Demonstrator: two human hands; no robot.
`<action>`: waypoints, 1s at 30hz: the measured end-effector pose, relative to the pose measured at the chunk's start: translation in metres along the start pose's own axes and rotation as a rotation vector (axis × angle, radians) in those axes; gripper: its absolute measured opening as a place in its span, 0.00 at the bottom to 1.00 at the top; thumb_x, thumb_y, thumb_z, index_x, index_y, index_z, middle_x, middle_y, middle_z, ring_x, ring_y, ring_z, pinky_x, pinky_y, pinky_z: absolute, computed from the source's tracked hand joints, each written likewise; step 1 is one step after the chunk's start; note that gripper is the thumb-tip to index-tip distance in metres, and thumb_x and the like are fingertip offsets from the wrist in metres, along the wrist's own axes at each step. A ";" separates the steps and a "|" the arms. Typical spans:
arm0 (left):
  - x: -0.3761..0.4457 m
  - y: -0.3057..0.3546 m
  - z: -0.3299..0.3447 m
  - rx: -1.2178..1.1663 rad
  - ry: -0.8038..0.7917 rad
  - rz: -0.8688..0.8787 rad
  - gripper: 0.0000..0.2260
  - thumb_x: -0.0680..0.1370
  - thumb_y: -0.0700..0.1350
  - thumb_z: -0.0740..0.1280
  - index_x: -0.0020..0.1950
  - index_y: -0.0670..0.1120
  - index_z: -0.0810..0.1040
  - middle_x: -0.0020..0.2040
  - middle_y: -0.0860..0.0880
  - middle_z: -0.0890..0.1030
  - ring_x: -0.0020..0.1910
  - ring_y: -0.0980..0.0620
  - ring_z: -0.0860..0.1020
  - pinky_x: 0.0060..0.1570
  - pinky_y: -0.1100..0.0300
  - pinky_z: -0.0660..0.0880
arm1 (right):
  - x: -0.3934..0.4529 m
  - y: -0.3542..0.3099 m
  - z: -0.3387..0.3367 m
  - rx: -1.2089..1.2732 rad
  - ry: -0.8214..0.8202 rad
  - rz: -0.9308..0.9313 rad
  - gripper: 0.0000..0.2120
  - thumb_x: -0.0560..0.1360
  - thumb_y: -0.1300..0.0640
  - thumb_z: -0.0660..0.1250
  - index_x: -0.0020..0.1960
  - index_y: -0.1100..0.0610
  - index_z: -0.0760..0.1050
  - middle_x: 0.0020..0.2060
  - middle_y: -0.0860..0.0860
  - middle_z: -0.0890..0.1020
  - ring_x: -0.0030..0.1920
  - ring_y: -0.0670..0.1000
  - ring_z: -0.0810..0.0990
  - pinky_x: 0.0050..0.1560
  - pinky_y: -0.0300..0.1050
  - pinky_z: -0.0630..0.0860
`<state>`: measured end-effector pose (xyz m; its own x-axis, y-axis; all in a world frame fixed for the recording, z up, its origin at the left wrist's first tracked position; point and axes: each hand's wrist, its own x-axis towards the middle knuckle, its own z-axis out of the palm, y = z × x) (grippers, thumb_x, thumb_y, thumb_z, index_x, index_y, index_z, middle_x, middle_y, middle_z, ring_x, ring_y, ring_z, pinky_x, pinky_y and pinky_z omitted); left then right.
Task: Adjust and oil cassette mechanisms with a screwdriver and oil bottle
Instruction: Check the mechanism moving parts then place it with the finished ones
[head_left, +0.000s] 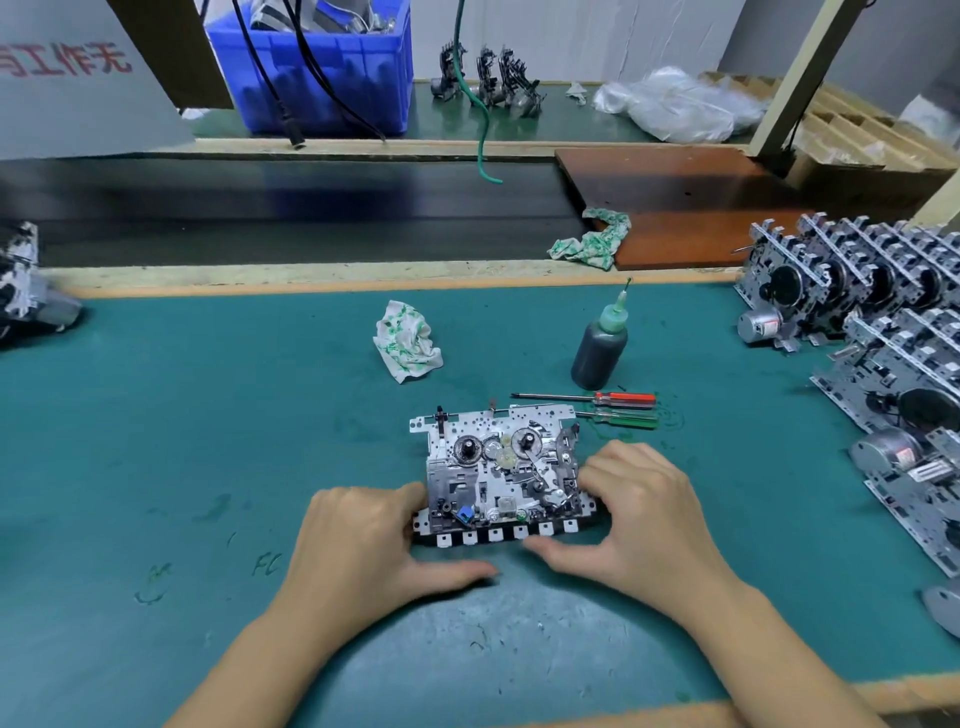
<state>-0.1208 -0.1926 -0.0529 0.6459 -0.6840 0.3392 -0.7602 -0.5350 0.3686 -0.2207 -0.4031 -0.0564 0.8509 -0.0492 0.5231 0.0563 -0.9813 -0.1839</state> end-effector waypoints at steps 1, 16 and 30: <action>0.000 -0.001 0.000 -0.005 0.002 0.026 0.28 0.60 0.74 0.63 0.26 0.47 0.70 0.17 0.52 0.66 0.17 0.52 0.69 0.18 0.62 0.68 | 0.000 -0.002 0.001 -0.015 0.023 0.037 0.27 0.64 0.32 0.64 0.26 0.55 0.65 0.23 0.47 0.67 0.30 0.47 0.61 0.35 0.40 0.60; 0.001 0.009 0.001 0.084 0.043 -0.191 0.29 0.62 0.72 0.60 0.23 0.46 0.67 0.15 0.49 0.63 0.15 0.47 0.67 0.19 0.62 0.62 | 0.003 0.005 -0.007 0.092 -0.148 -0.122 0.25 0.67 0.33 0.65 0.31 0.53 0.61 0.28 0.46 0.64 0.33 0.47 0.61 0.36 0.40 0.59; 0.006 0.007 -0.018 -0.514 0.143 -0.231 0.30 0.69 0.72 0.59 0.28 0.46 0.71 0.18 0.50 0.66 0.21 0.51 0.63 0.26 0.58 0.62 | 0.020 -0.012 -0.021 0.926 -0.187 0.423 0.22 0.70 0.39 0.61 0.25 0.53 0.71 0.23 0.54 0.73 0.27 0.47 0.71 0.33 0.40 0.68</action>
<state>-0.1206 -0.1911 -0.0325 0.8210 -0.4853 0.3006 -0.4898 -0.3283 0.8077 -0.2156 -0.3963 -0.0265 0.9577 -0.2494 0.1439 0.0466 -0.3591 -0.9321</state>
